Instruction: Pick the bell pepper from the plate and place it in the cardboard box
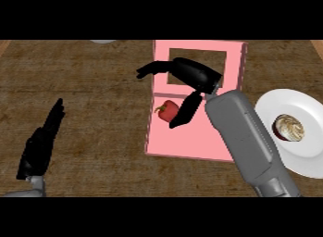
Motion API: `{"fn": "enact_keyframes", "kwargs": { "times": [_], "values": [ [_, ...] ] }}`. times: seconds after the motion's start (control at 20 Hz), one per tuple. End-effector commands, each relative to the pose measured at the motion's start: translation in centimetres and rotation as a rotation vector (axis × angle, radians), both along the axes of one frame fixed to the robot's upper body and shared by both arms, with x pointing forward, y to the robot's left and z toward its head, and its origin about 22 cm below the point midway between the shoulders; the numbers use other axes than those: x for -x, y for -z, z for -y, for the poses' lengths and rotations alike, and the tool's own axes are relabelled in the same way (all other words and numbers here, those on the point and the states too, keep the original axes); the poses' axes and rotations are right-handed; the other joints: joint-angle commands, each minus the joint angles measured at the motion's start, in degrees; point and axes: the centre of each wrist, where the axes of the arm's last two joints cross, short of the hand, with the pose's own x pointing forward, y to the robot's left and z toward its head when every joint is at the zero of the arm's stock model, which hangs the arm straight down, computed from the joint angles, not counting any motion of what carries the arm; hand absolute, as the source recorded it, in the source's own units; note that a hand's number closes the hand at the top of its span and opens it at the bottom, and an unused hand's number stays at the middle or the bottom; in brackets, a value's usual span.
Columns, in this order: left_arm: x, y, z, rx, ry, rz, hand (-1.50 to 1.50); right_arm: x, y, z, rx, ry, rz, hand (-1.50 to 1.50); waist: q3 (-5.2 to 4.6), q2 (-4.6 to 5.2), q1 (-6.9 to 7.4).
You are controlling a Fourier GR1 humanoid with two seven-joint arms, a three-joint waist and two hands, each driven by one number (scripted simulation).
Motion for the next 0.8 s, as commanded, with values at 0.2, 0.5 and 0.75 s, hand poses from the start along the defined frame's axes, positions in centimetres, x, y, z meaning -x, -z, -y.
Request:
{"fn": "enact_keyframes", "kwargs": {
  "times": [0.2,0.5,0.75],
  "values": [
    [0.2,-0.3,-1.5,-0.006,0.0,0.014,0.0,-2.3,-0.8,3.5,-0.37,0.164,-0.189,-1.5,0.01,0.11,0.25],
    [-0.6,-0.4,0.7,0.005,0.023,0.002,0.0,-5.9,-4.7,8.4,-0.523,0.277,-0.28,-1.5,0.01,0.56,0.97],
    [-0.1,-1.3,1.9,-0.001,0.041,0.022,0.0,-6.6,-5.5,17.8,-0.582,0.439,-0.242,-1.5,0.1,1.11,2.37]
  ]
}}
